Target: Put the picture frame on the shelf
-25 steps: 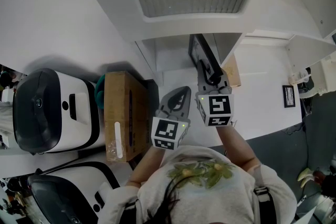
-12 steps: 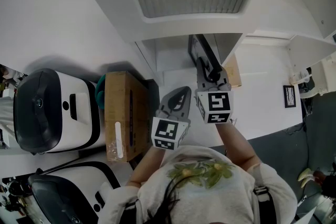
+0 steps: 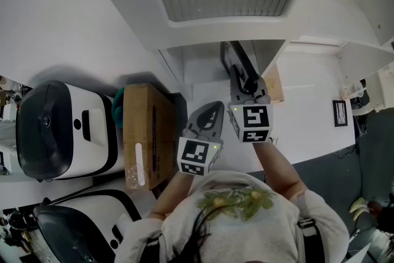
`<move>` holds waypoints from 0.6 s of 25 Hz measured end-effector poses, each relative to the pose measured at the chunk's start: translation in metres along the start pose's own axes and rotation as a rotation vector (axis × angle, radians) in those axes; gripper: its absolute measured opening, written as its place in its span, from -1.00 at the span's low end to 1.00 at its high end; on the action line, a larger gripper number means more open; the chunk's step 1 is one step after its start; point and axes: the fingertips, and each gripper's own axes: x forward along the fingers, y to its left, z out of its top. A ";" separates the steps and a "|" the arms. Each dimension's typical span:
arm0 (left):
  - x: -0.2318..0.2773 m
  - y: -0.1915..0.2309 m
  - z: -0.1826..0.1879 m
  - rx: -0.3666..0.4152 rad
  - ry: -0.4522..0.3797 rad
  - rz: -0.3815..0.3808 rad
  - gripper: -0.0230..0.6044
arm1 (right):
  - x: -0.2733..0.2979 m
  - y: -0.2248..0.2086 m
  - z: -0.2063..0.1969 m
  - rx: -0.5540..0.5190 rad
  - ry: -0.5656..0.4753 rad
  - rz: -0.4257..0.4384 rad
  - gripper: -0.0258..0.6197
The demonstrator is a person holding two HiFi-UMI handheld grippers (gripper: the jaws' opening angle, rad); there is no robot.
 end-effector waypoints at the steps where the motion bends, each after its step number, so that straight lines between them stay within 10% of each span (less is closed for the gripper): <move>1: 0.000 0.001 0.000 0.000 0.000 0.000 -0.84 | 0.001 0.000 0.000 -0.002 -0.002 0.000 -0.81; 15: 0.002 0.008 0.000 -0.010 0.001 0.008 -0.84 | 0.009 -0.001 0.001 -0.003 -0.006 0.003 -0.81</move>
